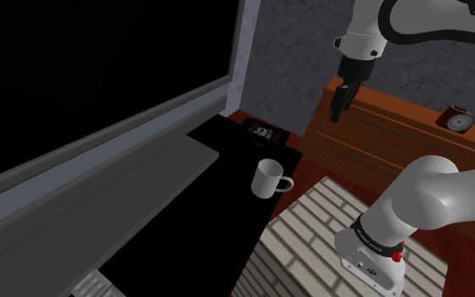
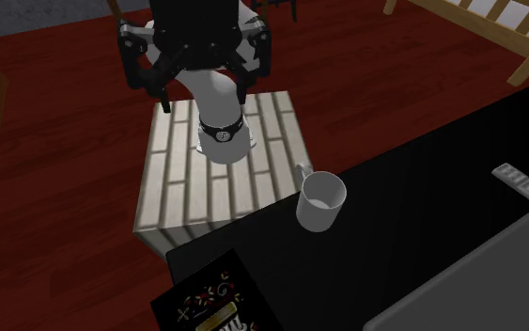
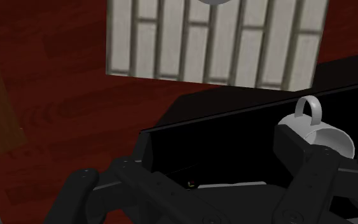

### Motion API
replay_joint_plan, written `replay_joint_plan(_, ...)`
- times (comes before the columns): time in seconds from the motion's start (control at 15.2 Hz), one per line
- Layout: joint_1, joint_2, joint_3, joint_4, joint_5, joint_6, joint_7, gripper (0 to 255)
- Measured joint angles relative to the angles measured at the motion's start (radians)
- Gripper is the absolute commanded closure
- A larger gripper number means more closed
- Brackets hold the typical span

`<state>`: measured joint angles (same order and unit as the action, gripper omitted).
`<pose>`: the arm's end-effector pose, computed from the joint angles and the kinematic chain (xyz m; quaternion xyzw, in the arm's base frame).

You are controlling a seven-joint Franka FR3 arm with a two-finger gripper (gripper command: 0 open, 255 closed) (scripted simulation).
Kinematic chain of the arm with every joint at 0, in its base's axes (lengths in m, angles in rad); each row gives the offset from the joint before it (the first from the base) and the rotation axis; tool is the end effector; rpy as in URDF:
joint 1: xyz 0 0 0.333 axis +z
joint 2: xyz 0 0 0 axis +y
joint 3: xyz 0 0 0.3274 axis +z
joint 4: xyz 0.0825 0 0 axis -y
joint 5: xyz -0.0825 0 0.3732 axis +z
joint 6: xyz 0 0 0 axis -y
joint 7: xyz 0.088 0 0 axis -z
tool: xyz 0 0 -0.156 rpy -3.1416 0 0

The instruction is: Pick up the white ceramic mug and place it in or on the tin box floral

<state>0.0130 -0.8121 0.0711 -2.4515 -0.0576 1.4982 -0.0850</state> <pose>0.2621 0.0160 0.5082 0.9934 0.0712 -0.0717 0.0537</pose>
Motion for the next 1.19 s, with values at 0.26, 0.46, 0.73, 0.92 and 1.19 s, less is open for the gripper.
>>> replay_joint_plan(0.26, 0.023, 0.021, 0.013, -0.038, 0.021, 0.070, -0.006, 0)
replay_joint_plan(0.46, 0.058, 0.047, 0.036, -0.096, 0.054, 0.170, -0.011, 0)
replay_joint_plan(0.73, 0.103, 0.128, 0.067, -0.142, 0.094, 0.320, -0.025, 0)
replay_joint_plan(0.92, 0.136, 0.185, 0.087, -0.178, 0.121, 0.433, -0.042, 0)
replay_joint_plan(1.19, 0.181, 0.286, 0.123, -0.196, 0.157, 0.578, -0.059, 0)
